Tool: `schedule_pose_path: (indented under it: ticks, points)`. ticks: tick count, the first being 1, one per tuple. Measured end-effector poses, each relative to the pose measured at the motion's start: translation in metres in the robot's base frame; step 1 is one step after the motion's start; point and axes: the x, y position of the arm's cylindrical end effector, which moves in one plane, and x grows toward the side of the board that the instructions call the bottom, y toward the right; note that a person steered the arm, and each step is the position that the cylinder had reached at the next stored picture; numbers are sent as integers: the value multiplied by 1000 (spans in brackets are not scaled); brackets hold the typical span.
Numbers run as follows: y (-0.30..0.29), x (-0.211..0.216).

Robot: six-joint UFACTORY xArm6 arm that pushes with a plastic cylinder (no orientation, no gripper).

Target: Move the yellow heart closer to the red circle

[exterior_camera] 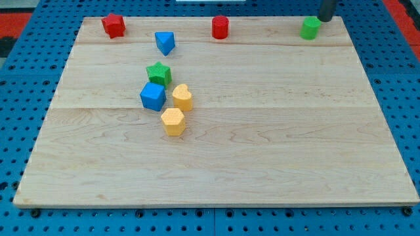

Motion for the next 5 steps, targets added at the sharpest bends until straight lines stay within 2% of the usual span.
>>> schedule_pose_path:
  ticks: [2, 3, 4, 5]
  points:
    - [-125, 174]
    - [-107, 165]
    - [-189, 202]
    - [-231, 262]
